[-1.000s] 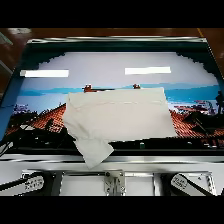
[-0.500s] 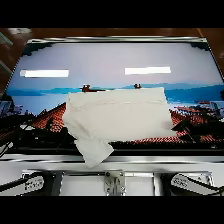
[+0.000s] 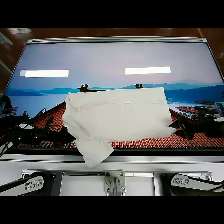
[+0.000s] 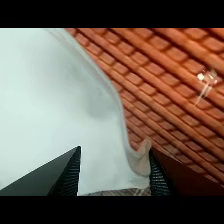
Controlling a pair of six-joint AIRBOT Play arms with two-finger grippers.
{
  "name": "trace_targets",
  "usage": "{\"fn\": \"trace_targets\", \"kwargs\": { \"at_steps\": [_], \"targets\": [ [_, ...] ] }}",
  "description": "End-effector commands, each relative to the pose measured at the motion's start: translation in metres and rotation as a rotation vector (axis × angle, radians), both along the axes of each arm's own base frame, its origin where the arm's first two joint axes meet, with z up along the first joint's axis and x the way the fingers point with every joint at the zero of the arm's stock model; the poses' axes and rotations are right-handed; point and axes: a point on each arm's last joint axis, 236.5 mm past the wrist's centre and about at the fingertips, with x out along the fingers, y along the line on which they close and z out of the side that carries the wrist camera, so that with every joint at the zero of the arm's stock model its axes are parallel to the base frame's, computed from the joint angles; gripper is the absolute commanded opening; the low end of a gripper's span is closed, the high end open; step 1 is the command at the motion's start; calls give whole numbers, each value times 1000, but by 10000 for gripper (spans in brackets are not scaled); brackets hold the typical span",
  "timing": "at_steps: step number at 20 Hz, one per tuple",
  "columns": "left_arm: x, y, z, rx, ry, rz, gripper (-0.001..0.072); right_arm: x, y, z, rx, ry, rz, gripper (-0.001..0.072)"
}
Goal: Fold the shirts.
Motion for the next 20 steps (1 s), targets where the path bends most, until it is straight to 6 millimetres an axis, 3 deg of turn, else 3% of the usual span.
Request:
{"fn": "trace_targets", "kwargs": {
  "at_steps": [1,3,6,8,9,11,12,13,14,15,16,17,18,20],
  "targets": [
    [14,4,5,13,-37,2,44,6,20,-11,-9,6,64,437],
    [26,7,12,21,-70,2,43,8,29,-11,-17,2,102,67],
    [55,14,34,33,-154,-8,41,20,33,22,-8,-87,178,69],
    [91,23,80,72,-313,-39,41,40,27,74,-60,-221,247,69],
    [111,28,115,99,-423,-53,40,57,24,116,-111,-346,292,68],
    [151,41,220,206,-724,-73,40,91,20,224,-253,-647,333,69],
    [162,47,285,270,-893,-68,41,102,19,295,-351,-819,321,68],
    [165,51,363,332,-1084,-50,41,102,20,372,-466,-997,299,68],
    [154,54,440,391,-1266,-22,42,93,23,443,-584,-1161,266,69],
    [135,56,503,438,-1393,27,42,72,29,513,-709,-1318,233,69],
    [109,59,559,490,-1499,85,41,47,36,567,-818,-1439,201,68],
    [82,61,599,552,-1582,126,42,18,43,611,-911,-1532,155,69],
    [54,62,633,621,-1662,161,42,-10,48,642,-978,-1589,103,69],
    [6,59,672,687,-1766,221,42,-53,53,667,-1078,-1608,33,69]
  ]
}}
